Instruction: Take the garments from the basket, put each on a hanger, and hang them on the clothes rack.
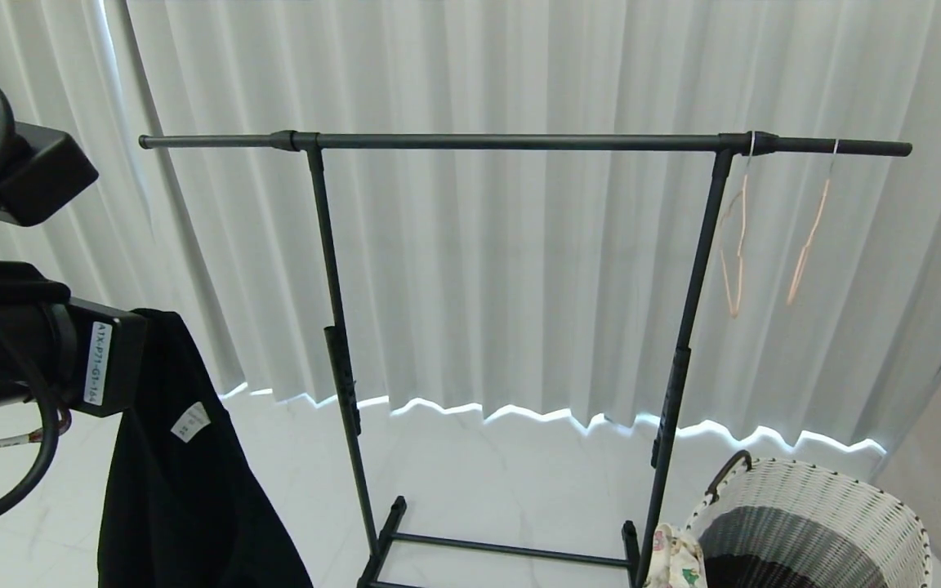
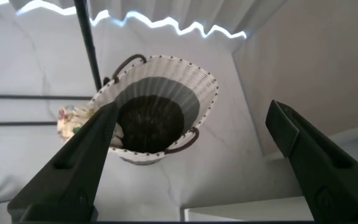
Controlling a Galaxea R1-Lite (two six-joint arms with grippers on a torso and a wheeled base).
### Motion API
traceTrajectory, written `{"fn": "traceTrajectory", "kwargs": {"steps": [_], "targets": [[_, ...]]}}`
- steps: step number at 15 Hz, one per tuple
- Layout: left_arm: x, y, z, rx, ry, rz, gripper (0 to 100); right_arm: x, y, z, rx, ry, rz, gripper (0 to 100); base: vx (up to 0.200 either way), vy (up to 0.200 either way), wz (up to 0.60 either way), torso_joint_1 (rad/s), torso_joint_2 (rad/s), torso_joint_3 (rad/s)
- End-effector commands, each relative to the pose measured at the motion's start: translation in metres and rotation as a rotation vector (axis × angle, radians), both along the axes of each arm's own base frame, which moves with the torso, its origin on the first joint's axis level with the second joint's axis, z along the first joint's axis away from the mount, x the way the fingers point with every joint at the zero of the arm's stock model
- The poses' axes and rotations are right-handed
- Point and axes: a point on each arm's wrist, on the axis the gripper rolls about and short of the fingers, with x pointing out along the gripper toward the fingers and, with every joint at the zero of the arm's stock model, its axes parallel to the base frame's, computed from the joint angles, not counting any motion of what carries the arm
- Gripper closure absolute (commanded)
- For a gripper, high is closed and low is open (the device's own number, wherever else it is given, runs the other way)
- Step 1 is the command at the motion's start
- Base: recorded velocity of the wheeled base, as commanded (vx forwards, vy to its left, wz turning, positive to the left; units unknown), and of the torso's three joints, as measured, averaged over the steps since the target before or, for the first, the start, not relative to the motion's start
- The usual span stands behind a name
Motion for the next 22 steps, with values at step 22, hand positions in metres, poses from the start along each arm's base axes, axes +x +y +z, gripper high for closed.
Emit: {"fn": "traceTrajectory", "kwargs": {"steps": [22], "targets": [[-0.001, 0.0, 0.0, -0.011, 0.0, -0.006, 100, 0.064, -0.004, -0.015, 0.025, -0.041, -0.024, 0, 0.1, 0.0, 0.0, 0.088, -0.2, -0.113]]}}
